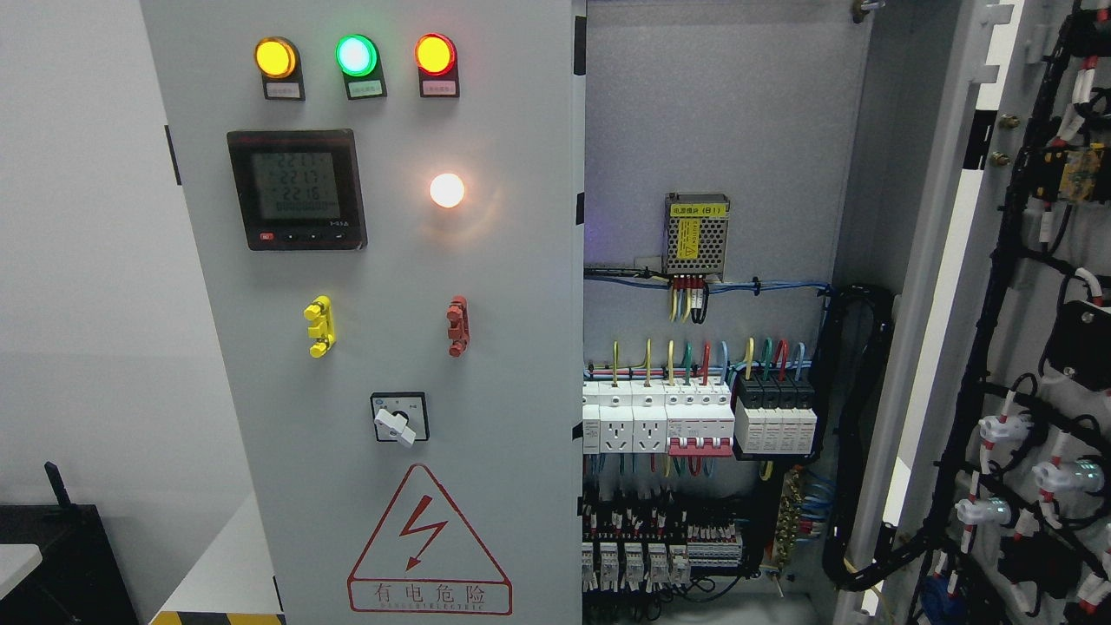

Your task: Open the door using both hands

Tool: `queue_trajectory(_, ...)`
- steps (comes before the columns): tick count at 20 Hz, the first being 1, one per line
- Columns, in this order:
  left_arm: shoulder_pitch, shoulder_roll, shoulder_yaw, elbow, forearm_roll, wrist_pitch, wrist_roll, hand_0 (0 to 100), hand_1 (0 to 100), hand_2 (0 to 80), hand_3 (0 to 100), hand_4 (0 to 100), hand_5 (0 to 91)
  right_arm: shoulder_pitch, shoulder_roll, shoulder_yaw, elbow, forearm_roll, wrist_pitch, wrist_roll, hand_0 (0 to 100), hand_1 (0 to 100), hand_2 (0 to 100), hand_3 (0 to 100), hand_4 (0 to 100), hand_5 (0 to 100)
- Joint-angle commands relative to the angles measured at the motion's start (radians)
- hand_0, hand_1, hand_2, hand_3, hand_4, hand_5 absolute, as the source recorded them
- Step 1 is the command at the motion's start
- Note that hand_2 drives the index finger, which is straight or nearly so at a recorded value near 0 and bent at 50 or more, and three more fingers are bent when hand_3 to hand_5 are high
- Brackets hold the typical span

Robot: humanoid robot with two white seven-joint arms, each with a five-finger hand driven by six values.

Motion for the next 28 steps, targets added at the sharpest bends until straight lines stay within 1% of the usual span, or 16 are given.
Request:
queue_trajectory(1, 0.0, -0.01, 0.001, -0.004, 0.001, -0.002, -0.008, 0, 0, 0.0, 0, 0, 0.0, 0.1, -0.096, -0.002, -0.358, -0.029, -0.007, 0.001, 38, 0, 0, 0, 0, 0)
queue_trajectory(3, 0.0, -0.01, -0.001, -0.005, 0.001, -0.002, -0.008, 0, 0, 0.0, 0, 0, 0.0, 0.162, -0.104, -0.011, -0.479, -0.029, -0.01, 0.001, 38, 0, 0, 0, 0, 0)
queue_trajectory(5, -0.001, -0.01, -0.001, -0.005, 0.001, -0.002, -0.008, 0, 0, 0.0, 0, 0, 0.0, 0.23, -0.113, -0.02, -0.618, -0.029, -0.029, 0.001, 38, 0, 0, 0, 0, 0)
queue_trajectory(10, -0.017, -0.01, -0.002, -0.005, 0.0, -0.001, -0.008, 0, 0, 0.0, 0, 0, 0.0, 0.407, -0.116, -0.019, -0.97, -0.029, -0.033, 0.001, 38, 0, 0, 0, 0, 0)
queue_trajectory(12, -0.02, -0.009, -0.002, -0.005, 0.0, -0.002, -0.008, 0, 0, 0.0, 0, 0, 0.0, 0.484, -0.134, -0.01, -1.092, -0.029, -0.035, 0.001, 38, 0, 0, 0, 0, 0)
queue_trajectory(14, -0.024, -0.01, -0.001, -0.007, 0.001, -0.002, -0.008, 0, 0, 0.0, 0, 0, 0.0, 0.542, -0.153, -0.002, -1.211, -0.028, -0.038, 0.001, 38, 0, 0, 0, 0, 0)
queue_trajectory(15, -0.026, -0.01, -0.001, -0.007, 0.001, -0.002, -0.008, 0, 0, 0.0, 0, 0, 0.0, 0.563, -0.157, 0.0, -1.264, -0.029, -0.056, 0.001, 38, 0, 0, 0, 0, 0)
queue_trajectory(17, -0.026, -0.012, -0.001, -0.007, 0.001, -0.002, -0.008, 0, 0, 0.0, 0, 0, 0.0, 0.593, -0.183, 0.003, -1.327, -0.028, -0.101, 0.001, 38, 0, 0, 0, 0, 0)
queue_trajectory(20, -0.026, -0.012, -0.001, -0.007, 0.001, -0.002, -0.008, 0, 0, 0.0, 0, 0, 0.0, 0.639, -0.196, 0.004, -1.422, -0.028, -0.115, 0.001, 38, 0, 0, 0, 0, 0)
queue_trajectory(21, -0.026, -0.012, -0.001, -0.007, 0.001, -0.002, -0.008, 0, 0, 0.0, 0, 0, 0.0, 0.656, -0.208, 0.01, -1.456, -0.029, -0.116, 0.001, 38, 0, 0, 0, 0, 0)
queue_trajectory(22, -0.026, -0.012, -0.001, -0.007, 0.001, -0.002, -0.01, 0, 0, 0.0, 0, 0, 0.0, 0.665, -0.223, 0.027, -1.485, -0.029, -0.121, 0.001, 38, 0, 0, 0, 0, 0)
queue_trajectory(25, -0.026, -0.012, -0.001, -0.005, 0.001, -0.002, -0.01, 0, 0, 0.0, 0, 0, 0.0, 0.703, -0.255, 0.07, -1.57, -0.029, -0.168, 0.001, 38, 0, 0, 0, 0, 0)
queue_trajectory(28, -0.026, -0.012, -0.001, -0.005, 0.001, -0.002, -0.01, 0, 0, 0.0, 0, 0, 0.0, 0.713, -0.271, 0.101, -1.614, -0.029, -0.201, 0.001, 38, 0, 0, 0, 0, 0)
